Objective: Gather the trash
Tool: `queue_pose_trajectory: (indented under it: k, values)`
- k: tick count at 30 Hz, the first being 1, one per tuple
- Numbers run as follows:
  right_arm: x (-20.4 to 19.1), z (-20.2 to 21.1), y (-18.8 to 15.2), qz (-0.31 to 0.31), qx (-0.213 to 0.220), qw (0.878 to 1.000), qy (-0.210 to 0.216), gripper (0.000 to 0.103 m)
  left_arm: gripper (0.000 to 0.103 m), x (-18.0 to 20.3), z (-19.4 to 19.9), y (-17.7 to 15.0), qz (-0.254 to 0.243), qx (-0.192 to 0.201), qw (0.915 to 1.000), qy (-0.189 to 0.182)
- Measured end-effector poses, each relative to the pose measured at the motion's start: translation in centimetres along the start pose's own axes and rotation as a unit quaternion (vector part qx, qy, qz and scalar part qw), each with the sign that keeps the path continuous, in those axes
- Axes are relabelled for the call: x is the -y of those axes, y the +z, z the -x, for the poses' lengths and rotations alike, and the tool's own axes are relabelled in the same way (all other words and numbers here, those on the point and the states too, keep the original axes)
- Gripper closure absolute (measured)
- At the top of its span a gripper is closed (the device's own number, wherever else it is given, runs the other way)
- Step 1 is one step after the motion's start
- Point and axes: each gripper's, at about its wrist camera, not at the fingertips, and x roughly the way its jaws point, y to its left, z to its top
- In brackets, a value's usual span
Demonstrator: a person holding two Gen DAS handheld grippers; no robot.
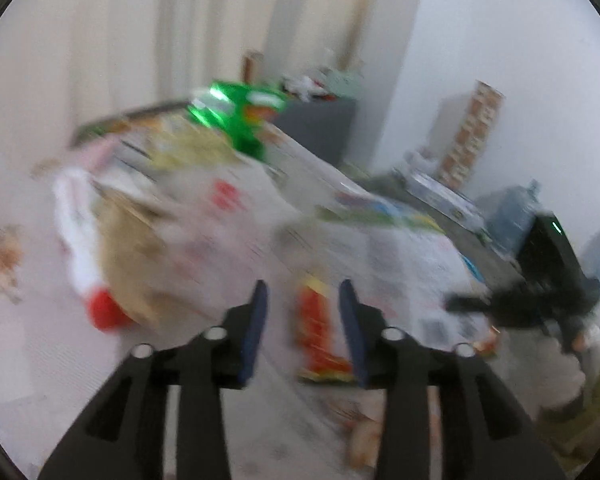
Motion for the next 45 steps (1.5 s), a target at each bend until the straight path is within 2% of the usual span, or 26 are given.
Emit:
queue_pose_trajectory:
  k: [3,6,12,16,22,29,37,45]
  values:
    - [-0.1,-0.1,0.0,-0.001,0.0,1.0,0.005,0.094,0.054,-1.8,-0.5,1.4,-0.001,-0.001,0.9985,0.056]
    - [-0.1,0.0,-0.1,0.003,-0.004,1.0,0.009,0.094,0.052,-2.8,-1.8,2.2,-0.001,-0.025,0.9969,0.075]
    - [0.5,0.7,-0.5,0.001,-0.005,1.0,0.02,0.094,0.049,-5.1,-3.9,2.4,0.028,-0.068,0.9941,0.08]
    - [0.8,0.8,-0.5,0.001,-0.006,1.0,0.023,0.095,0.044,-5.4,-5.7,2.7,0.026,-0.089,0.993,0.074]
    - [0.9,1.1,-0.7,0.001,-0.006,1.0,0.024,0.095,0.044,-5.1,-7.0,3.0,0.023,-0.111,0.9921,0.054]
    - [1.0,1.7,-0.8,0.004,-0.004,1.0,0.017,0.095,0.07,-3.0,-7.2,2.5,-0.016,-0.12,0.9912,0.053]
    - [0.6,2.3,-0.9,0.012,0.0,1.0,0.006,0.094,0.094,-2.0,-6.1,1.6,-0.014,-0.111,0.993,0.039]
    - [0.1,3.4,-1.1,0.016,0.011,1.0,0.02,0.094,0.097,-1.7,-2.7,2.1,-0.01,-0.066,0.9973,0.029]
